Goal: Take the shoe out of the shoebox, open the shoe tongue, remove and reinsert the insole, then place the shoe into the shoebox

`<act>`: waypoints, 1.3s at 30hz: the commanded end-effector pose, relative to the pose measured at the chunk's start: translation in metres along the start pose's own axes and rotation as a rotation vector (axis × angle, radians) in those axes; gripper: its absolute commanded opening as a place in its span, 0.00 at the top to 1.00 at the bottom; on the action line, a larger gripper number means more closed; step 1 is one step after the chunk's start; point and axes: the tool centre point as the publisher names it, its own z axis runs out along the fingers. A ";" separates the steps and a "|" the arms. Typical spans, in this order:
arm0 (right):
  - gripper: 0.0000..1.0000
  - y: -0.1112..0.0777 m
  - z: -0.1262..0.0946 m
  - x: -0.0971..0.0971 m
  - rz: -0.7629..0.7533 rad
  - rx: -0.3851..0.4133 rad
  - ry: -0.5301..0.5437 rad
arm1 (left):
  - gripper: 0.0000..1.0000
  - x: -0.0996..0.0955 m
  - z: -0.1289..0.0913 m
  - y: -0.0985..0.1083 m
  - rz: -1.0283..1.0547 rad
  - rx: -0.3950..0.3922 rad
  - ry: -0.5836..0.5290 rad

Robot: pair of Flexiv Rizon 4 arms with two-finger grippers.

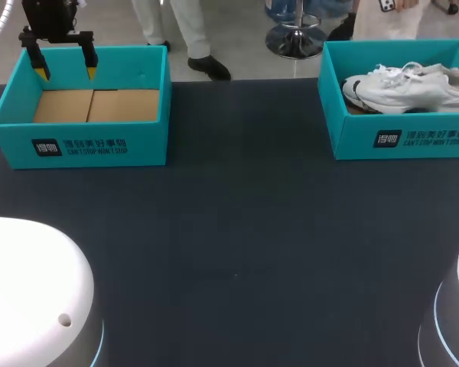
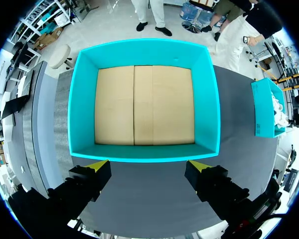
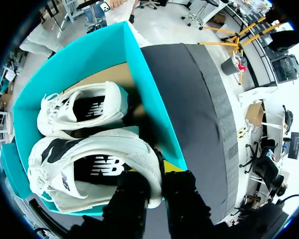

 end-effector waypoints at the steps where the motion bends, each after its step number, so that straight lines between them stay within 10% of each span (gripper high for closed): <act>1: 1.00 -0.008 -0.033 -0.001 0.001 -0.011 -0.007 | 0.00 0.000 0.000 0.000 0.000 0.000 0.000; 19: 1.00 -0.034 -0.092 0.016 -0.005 -0.061 -0.037 | 0.00 0.000 0.000 0.000 0.000 0.000 0.000; 39: 1.00 -0.117 -0.115 0.061 -0.040 -0.071 -0.046 | 0.00 0.000 0.000 0.000 0.000 0.000 0.000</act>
